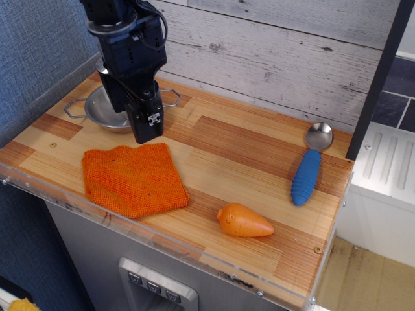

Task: Place the colander on top of the orange towel

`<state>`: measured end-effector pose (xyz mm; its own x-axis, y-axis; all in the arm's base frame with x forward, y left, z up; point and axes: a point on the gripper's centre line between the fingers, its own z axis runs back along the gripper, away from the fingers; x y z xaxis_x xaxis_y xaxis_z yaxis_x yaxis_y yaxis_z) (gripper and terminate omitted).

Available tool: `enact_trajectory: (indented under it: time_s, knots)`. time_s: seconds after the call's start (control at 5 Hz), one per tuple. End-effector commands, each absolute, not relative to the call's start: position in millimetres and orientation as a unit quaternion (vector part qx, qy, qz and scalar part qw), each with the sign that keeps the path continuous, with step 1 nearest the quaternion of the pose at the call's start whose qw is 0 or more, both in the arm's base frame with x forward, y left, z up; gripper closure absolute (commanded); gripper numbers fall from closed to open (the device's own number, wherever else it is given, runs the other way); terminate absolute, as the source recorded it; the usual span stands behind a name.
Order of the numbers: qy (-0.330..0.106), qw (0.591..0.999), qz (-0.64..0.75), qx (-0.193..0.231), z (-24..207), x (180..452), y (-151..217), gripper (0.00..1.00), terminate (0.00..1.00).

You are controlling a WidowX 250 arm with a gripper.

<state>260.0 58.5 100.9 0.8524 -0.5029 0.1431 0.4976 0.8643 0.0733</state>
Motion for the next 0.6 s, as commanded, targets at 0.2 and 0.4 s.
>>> enact_trajectory:
  time_s: [0.2,0.4]
  knots:
    - [-0.112,0.948,-0.278,0.105,109.5,272.1,73.7,0.00,0.00]
    - [-0.123,0.932,-0.294,0.173,110.3,283.3,86.5,0.00,0.00]
